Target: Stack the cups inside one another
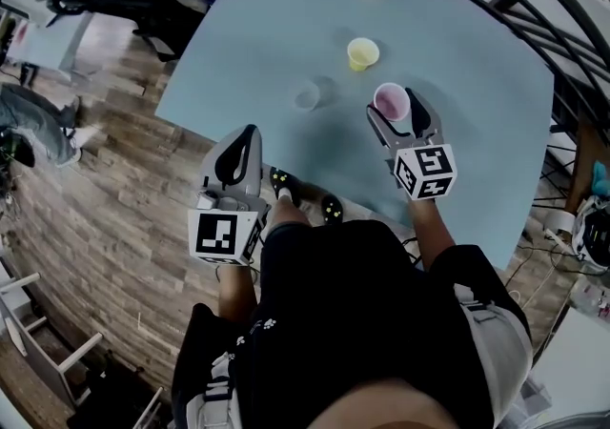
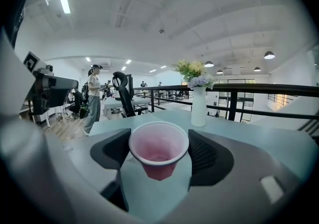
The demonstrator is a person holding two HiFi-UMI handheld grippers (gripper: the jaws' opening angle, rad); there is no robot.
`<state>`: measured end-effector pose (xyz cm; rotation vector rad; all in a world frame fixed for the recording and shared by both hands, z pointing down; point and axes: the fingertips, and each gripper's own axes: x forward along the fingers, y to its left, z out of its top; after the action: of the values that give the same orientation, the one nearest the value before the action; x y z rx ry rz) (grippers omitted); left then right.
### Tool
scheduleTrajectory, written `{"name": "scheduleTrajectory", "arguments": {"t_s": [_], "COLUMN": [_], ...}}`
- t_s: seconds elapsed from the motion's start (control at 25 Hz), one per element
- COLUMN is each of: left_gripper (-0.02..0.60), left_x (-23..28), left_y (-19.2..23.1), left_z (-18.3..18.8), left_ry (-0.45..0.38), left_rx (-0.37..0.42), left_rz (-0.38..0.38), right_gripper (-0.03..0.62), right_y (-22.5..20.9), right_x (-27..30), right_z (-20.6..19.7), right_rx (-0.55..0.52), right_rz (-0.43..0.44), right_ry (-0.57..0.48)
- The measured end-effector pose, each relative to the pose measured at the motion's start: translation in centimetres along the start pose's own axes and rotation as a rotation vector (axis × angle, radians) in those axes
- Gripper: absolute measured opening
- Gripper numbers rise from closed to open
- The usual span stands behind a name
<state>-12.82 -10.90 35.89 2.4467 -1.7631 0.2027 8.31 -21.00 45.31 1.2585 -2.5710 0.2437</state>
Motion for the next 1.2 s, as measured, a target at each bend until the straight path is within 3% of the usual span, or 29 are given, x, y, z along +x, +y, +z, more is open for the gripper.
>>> {"name": "scheduleTrajectory", "arguments": {"t_s": [0.44, 1.2], "left_gripper": [-0.015, -0.015], "left_x": [0.1, -2.2], "left_y": [3.0, 8.3], "left_z": [-0.8, -1.5], "left_ry": [0.003, 0.027], "left_rx": [-0.025, -0.04], "left_rz": [0.018, 0.132], "right_gripper": [0.37, 0.37], "right_y": [4.2, 10.4], "right_x": [3.0, 8.7], "right_z": [3.8, 4.0], "right_rx": [-0.019, -0.04], "right_rz": [0.099, 0.248], "right_ry": [-0.052, -0.036]}}
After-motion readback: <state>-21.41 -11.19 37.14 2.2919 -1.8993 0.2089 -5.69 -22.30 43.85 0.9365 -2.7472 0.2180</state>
